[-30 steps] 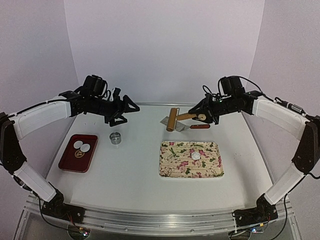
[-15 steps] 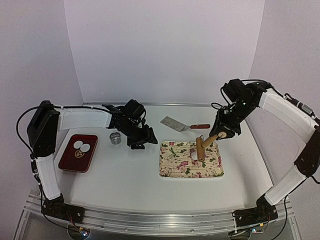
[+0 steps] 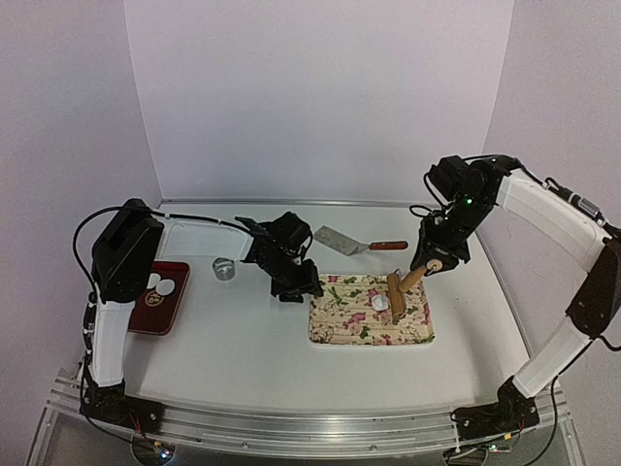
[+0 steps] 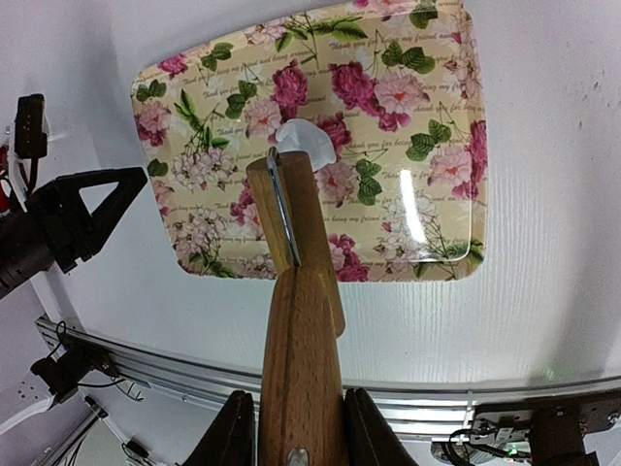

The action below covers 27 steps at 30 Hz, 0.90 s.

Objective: Roll out the dumpling wrappers from the dough

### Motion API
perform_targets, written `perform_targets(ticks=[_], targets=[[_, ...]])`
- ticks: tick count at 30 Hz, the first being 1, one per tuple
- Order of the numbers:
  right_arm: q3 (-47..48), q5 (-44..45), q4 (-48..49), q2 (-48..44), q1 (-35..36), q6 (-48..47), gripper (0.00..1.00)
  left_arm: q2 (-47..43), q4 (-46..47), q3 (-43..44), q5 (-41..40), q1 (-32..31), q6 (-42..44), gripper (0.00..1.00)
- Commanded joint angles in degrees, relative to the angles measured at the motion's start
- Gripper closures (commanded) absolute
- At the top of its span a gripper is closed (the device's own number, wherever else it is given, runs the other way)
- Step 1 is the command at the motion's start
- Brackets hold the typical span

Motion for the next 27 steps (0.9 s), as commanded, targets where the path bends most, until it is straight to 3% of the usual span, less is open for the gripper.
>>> perform_targets(ticks=[1, 13, 27], targets=[[3.74, -0.65, 1.69, 2.64, 0.23, -0.92, 1.0, 1.94, -1.72, 4.44, -2.49, 0.27, 1.89, 0.52], [9.31, 1.47, 2.6, 10.63, 0.26, -1.54, 1.0, 6.48, -5.65, 8.6, -3.21, 0.31, 5.53, 0.68], [10.94, 3.41, 2.46, 15.77, 0.23, -2.16, 1.0, 8.83, -8.54, 10.85, -4.87, 0.44, 7.56, 0.75]])
